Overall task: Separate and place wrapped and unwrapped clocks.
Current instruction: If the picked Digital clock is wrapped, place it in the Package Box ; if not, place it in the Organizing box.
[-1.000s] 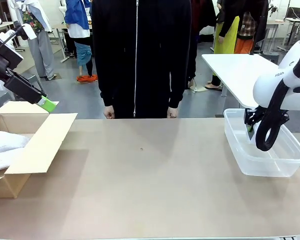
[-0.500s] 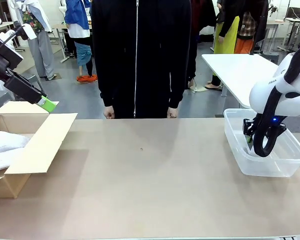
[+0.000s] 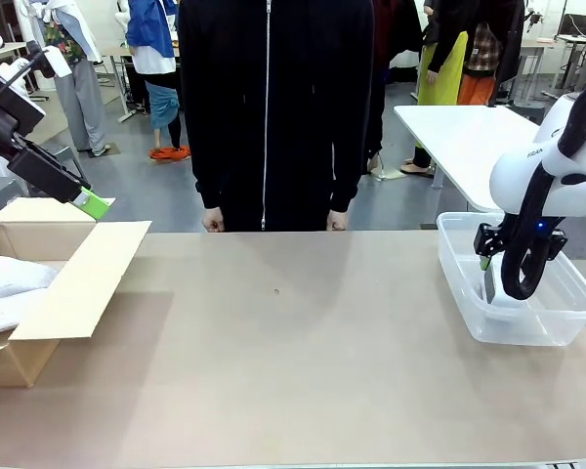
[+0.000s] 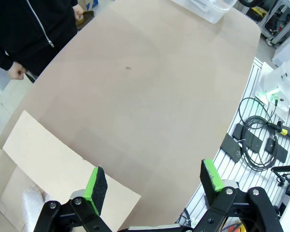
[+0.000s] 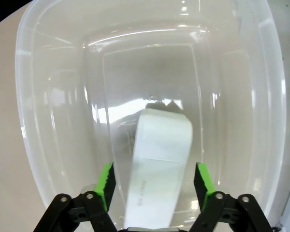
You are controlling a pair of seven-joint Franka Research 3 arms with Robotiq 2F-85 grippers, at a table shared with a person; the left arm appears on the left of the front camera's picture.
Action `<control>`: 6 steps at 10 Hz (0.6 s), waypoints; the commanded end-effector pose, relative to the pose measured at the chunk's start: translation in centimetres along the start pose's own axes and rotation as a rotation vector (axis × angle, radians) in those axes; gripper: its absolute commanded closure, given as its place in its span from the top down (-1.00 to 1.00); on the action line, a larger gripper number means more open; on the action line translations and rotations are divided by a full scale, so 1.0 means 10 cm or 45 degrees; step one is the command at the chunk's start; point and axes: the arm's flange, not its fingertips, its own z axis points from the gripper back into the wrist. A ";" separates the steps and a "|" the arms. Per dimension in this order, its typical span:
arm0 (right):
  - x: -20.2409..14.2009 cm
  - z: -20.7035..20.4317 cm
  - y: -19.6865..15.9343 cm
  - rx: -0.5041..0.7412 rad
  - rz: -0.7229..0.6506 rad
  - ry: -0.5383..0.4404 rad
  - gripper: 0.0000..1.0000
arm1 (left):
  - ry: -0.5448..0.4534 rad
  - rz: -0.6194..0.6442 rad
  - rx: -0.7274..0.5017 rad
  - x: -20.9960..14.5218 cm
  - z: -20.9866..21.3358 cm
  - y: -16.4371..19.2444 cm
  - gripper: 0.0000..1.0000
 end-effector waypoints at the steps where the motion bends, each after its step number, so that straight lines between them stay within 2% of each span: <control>1: 0.05 0.03 0.00 -0.041 -0.021 0.014 1.00 | 0.002 0.005 0.002 0.00 0.00 -0.01 1.00; 4: 0.09 0.08 0.03 -0.043 -0.020 0.013 1.00 | 0.002 0.005 0.002 0.00 0.00 -0.01 1.00; 6: 0.06 0.35 0.08 0.004 -0.020 -0.038 1.00 | 0.002 0.005 0.002 0.00 0.00 -0.01 1.00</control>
